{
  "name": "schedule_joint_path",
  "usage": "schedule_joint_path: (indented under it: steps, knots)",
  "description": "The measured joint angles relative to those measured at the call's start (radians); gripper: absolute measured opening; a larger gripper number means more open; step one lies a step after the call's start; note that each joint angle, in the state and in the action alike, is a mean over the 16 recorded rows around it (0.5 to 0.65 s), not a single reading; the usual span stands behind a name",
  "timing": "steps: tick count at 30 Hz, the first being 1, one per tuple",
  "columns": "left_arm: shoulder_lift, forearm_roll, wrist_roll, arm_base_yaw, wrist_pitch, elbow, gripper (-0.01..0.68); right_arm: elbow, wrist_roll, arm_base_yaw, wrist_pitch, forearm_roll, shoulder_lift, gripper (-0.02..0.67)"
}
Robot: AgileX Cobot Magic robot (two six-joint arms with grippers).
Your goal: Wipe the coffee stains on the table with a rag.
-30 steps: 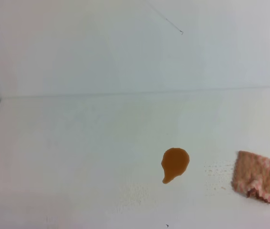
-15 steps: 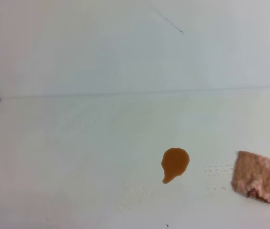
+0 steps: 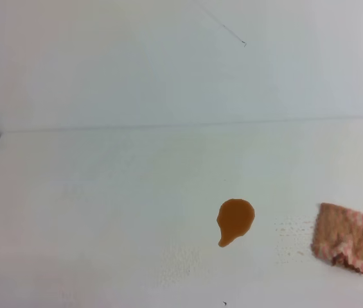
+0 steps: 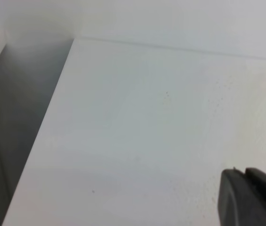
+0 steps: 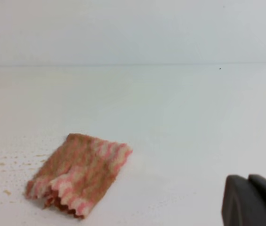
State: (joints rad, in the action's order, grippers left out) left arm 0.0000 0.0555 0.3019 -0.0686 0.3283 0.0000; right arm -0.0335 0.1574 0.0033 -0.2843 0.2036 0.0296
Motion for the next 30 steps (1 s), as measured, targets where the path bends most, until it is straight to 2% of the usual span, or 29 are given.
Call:
schedule_joint_path:
  steps: [30]
  knots:
    - [0.000, 0.000, 0.000, 0.000, 0.000, 0.000, -0.001, 0.000, 0.000, 0.000, 0.001, 0.000, 0.000, -0.004]
